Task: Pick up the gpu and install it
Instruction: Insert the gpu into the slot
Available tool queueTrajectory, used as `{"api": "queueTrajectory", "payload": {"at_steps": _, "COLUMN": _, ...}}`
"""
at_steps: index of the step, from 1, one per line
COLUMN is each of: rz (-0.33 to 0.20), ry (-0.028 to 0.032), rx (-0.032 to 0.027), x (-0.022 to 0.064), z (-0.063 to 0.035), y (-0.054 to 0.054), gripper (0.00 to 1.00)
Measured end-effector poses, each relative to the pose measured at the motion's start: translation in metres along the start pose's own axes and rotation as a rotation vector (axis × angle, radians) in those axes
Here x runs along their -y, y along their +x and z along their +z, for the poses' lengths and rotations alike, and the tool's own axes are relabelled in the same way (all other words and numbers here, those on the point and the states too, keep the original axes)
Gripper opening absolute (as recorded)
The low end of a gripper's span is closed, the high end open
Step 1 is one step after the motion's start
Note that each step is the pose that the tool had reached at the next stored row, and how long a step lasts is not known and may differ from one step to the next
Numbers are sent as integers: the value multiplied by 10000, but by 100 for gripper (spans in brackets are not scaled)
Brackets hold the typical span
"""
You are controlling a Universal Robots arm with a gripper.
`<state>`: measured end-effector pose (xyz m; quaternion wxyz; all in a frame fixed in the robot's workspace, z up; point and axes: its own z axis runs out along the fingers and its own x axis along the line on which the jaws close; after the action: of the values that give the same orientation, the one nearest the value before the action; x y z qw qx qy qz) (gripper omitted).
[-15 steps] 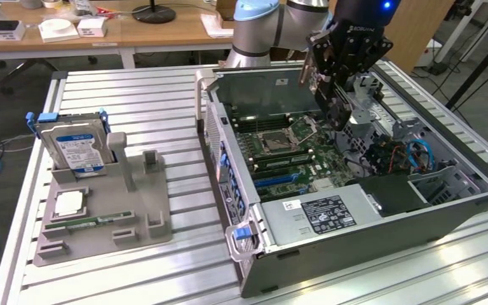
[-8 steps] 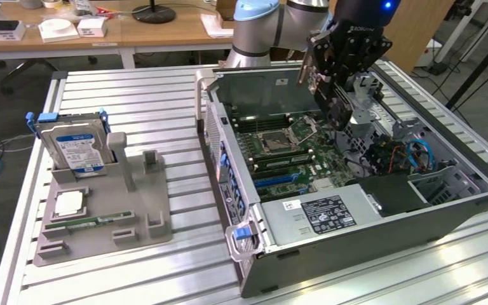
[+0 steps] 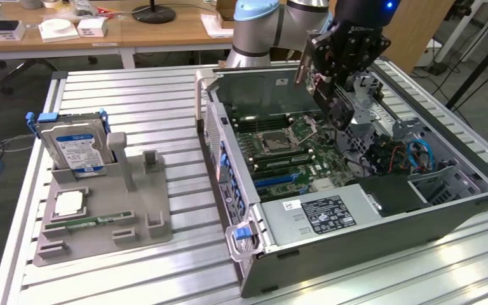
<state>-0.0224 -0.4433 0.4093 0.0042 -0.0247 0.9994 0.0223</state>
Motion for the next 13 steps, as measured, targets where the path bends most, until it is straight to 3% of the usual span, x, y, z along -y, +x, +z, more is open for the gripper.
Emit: {"api": "queueTrajectory", "payload": {"at_steps": 13, "rz": -1387, "ry": -14, "rx": -62, "x": 0, "z": 0, "y": 0, "gripper": 26}}
